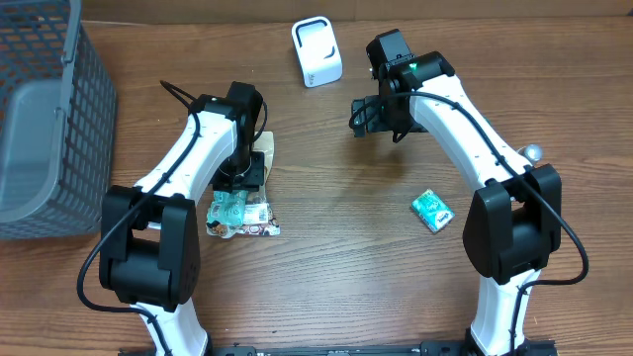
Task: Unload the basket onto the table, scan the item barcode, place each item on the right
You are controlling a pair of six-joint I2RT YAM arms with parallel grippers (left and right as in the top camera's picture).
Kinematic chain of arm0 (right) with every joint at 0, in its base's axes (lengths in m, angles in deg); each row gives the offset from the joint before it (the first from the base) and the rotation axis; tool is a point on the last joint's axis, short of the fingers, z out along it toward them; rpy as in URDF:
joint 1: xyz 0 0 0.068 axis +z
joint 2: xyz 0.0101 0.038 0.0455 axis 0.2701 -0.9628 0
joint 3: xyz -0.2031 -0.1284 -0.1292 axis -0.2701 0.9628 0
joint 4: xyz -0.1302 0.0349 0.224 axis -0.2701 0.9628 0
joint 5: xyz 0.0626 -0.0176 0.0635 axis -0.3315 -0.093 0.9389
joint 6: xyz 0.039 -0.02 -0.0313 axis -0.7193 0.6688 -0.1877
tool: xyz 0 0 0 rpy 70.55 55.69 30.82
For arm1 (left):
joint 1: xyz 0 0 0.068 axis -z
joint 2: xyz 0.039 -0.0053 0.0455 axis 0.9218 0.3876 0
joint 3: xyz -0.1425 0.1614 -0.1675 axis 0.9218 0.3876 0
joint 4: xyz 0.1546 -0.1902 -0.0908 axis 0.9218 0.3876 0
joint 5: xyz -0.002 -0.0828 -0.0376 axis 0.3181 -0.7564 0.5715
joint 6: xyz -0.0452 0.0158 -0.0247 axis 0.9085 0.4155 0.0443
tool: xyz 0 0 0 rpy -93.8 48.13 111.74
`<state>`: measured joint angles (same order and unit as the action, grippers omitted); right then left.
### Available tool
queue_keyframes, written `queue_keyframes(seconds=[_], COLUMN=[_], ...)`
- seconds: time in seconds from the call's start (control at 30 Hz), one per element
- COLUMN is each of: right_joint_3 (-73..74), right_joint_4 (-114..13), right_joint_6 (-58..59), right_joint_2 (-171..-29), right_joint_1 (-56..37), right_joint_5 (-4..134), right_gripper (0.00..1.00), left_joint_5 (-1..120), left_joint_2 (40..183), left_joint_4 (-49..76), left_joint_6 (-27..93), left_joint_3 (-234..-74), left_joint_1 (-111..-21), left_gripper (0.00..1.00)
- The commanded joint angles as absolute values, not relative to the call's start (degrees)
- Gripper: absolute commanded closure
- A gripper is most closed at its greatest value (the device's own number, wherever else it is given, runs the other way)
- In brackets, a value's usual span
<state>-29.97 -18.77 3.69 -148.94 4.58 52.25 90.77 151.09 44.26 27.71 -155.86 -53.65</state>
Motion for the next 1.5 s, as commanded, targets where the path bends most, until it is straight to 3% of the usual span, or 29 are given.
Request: queue_keyframes(seconds=[0.0,0.07,0.13,0.17,0.2,0.67,0.97,1.47], right_joint_3=[-30.75,-30.75,-30.75,-30.75,-30.75,-30.75,-30.75,-30.75], right_joint_4=[-18.92,-18.92,-18.90,-18.92,-18.92,-18.90,-18.92,-18.92], right_joint_6=[3.45,3.45,3.45,3.45,3.45,3.45,3.45,3.45], right_joint_2=[-148.27,-148.27,-148.27,-148.27,-148.27,-148.27,-148.27,-148.27], right_joint_1=[4.47,4.47,4.47,4.47,4.47,4.47,4.47,4.47], right_joint_5=[52.16,52.16,52.16,52.16,52.16,52.16,52.16,52.16], right_gripper=[0.00,0.00,0.00,0.00,0.00,0.00,0.00,0.00], left_joint_5=[90.04,90.07,90.07,90.07,90.07,89.39,73.43,80.97], left_joint_2=[151.79,151.79,151.79,151.79,151.79,151.77,151.77,151.79], left_joint_4=[43.75,43.49,43.05,42.79,42.68,56.65,55.36,47.88], left_joint_6=[28.35,28.32,28.35,28.35,28.32,28.35,28.32,28.76], left_joint_3=[-155.01,-155.01,-155.05,-155.05,-155.12,-176.58,-177.26,-174.31], left_joint_1=[-53.26,-53.28,-53.28,-53.28,-53.28,-53.21,-52.36,-40.56], left_gripper=[0.68,0.74,0.84,0.94,0.96,0.96,0.96,0.96])
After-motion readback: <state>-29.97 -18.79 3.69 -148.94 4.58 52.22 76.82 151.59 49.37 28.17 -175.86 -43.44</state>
